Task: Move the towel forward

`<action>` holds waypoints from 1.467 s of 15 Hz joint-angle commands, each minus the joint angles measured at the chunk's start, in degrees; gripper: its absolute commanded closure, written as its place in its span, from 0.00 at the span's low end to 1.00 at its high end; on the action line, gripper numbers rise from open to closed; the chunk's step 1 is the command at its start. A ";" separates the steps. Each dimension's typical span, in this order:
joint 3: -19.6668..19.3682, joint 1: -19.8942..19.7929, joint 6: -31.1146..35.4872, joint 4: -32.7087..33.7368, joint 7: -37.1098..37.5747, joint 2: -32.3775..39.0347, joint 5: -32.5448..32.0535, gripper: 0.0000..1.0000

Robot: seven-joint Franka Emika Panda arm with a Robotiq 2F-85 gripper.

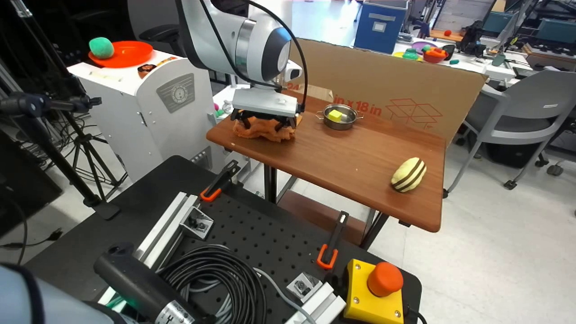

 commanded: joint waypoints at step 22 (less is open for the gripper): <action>20.61 -18.04 -16.59 11.12 -15.68 -5.03 17.88 0.00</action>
